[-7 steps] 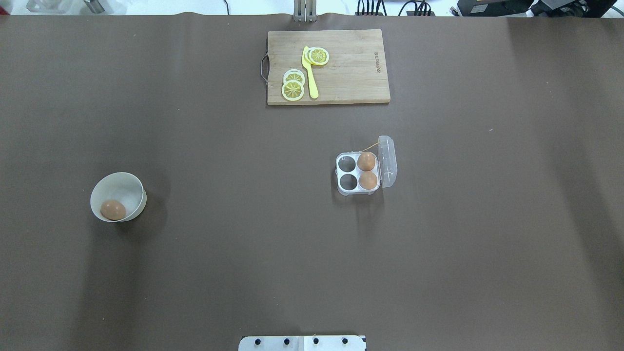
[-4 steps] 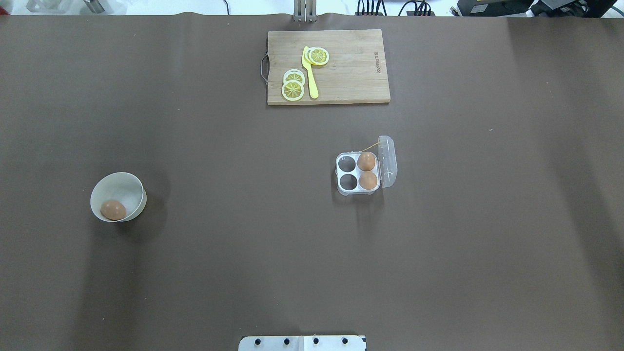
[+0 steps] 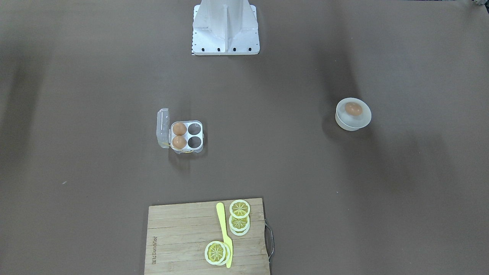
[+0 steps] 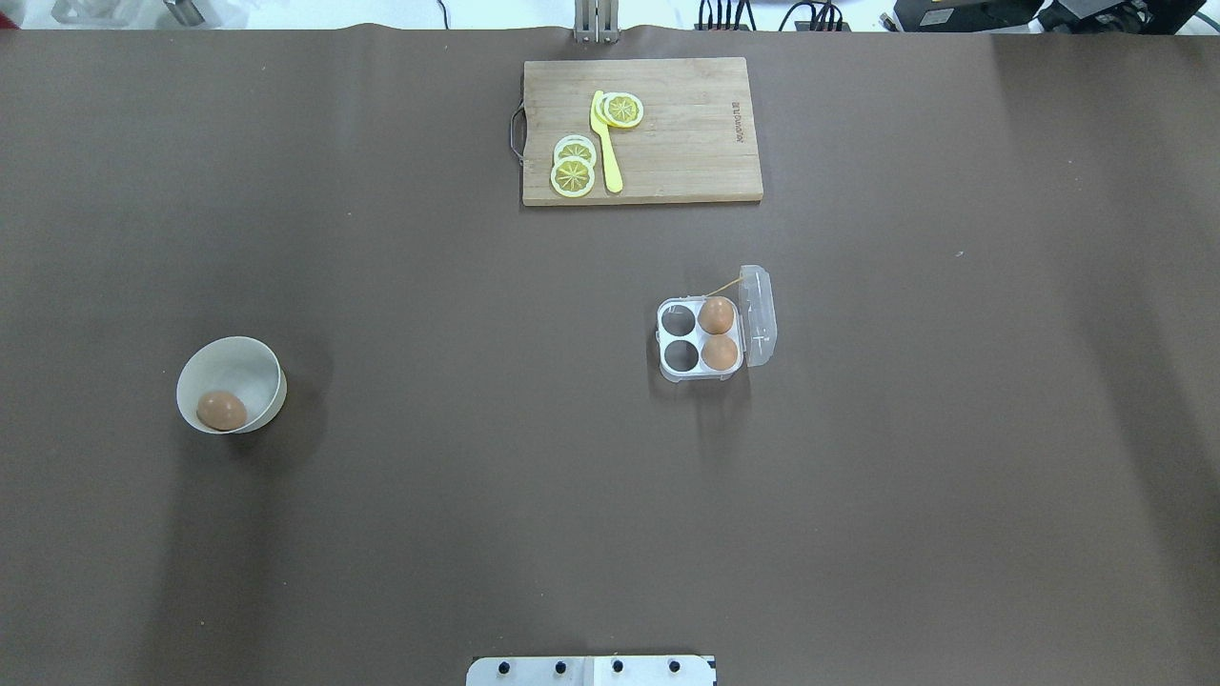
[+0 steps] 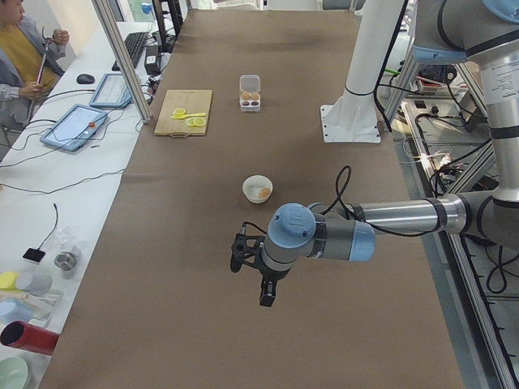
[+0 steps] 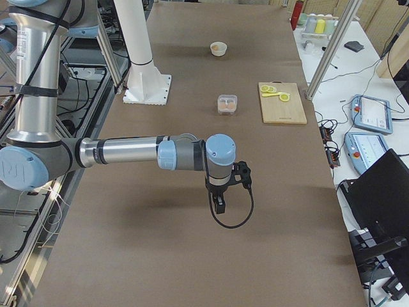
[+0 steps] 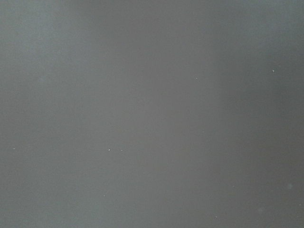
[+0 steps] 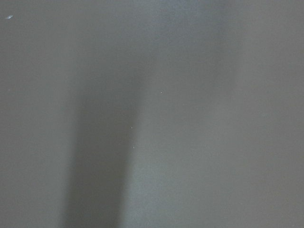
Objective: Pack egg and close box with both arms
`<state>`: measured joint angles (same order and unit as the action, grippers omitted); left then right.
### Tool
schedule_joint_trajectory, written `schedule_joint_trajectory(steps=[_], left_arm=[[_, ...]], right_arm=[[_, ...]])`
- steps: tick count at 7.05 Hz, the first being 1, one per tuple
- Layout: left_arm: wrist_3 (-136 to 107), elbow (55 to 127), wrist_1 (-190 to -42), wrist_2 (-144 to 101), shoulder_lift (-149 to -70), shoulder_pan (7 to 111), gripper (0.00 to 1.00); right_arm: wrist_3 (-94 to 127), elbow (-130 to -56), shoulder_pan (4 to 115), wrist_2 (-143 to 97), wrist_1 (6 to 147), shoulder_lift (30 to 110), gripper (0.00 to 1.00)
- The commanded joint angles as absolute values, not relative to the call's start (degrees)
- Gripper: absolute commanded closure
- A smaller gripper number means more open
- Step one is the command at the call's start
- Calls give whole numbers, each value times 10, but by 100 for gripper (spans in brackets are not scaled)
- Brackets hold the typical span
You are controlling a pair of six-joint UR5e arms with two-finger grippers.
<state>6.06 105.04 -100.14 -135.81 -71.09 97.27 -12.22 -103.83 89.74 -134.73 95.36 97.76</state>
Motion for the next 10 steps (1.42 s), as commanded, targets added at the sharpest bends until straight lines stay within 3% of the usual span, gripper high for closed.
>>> schedule_joint_trajectory(steps=[1, 10], left_arm=[[53, 1051, -995, -1358, -712, 972, 2], [51, 1053, -1000, -1381, -715, 973, 2]], right_arm=[[-120, -1041, 897, -1348, 954, 979, 0], [-121, -1042, 887, -1384, 951, 972, 0]])
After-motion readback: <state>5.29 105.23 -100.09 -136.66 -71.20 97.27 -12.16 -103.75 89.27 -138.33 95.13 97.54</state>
